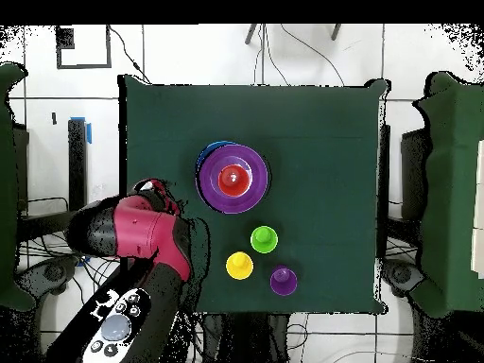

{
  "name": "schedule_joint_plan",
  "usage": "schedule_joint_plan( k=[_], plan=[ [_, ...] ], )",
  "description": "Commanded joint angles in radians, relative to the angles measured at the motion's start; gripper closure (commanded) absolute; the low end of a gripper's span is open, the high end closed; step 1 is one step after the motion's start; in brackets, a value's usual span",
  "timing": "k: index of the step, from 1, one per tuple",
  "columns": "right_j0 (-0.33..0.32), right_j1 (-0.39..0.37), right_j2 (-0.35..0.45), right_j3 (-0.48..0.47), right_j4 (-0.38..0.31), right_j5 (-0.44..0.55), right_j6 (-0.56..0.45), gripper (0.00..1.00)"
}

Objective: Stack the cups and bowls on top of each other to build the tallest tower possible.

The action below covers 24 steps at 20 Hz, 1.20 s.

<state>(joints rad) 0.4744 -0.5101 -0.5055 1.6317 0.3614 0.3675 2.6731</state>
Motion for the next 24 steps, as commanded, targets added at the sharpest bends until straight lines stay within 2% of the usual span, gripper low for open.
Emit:
schedule_joint_plan(
  k=[1, 24],
  plan=[
    [0.017, 0.033, 0.069, -0.041, 0.03, -0.043, 0.16, 0.0],
    [0.014, 0.047, 0.074, -0.047, 0.035, -0.059, 0.161, 0.0]
  ],
)
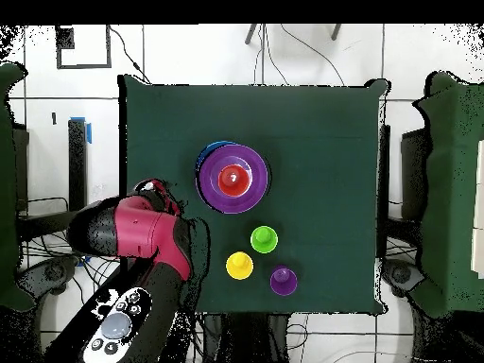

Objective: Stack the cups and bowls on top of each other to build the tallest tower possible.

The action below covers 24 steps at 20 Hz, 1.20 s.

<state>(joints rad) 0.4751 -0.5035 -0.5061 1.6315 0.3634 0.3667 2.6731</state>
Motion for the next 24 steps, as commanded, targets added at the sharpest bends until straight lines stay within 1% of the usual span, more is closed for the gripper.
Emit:
schedule_joint_plan(
  k=[1, 12, 24],
  plan=[
    [0.013, 0.041, 0.075, -0.047, 0.033, -0.059, 0.16, 0.0],
    [0.026, 0.051, 0.062, -0.053, 0.043, -0.058, 0.168, 0.0],
    [0.028, 0.046, 0.061, -0.045, 0.055, -0.059, 0.154, 0.0]
  ],
)
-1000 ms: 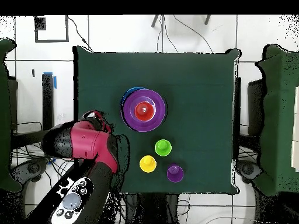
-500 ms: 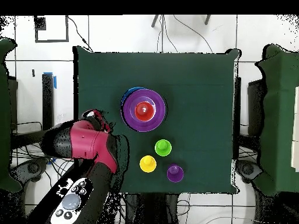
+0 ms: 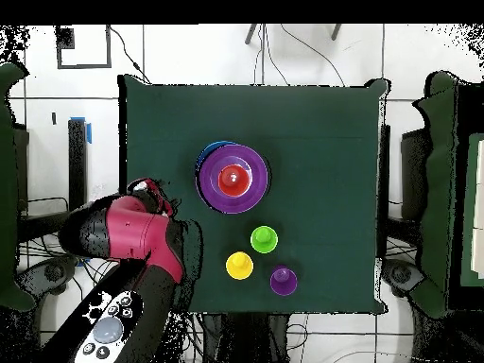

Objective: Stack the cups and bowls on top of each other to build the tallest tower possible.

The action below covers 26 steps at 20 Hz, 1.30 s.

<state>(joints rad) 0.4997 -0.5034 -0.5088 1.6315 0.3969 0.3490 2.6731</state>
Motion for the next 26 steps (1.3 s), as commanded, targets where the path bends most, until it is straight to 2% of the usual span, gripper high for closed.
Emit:
schedule_joint_plan(
  k=[1, 26],
  plan=[
    [0.004, 0.046, 0.064, -0.045, 0.023, -0.042, 0.154, 0.0],
    [0.008, 0.043, 0.048, -0.045, 0.021, -0.029, 0.149, 0.0]
  ],
)
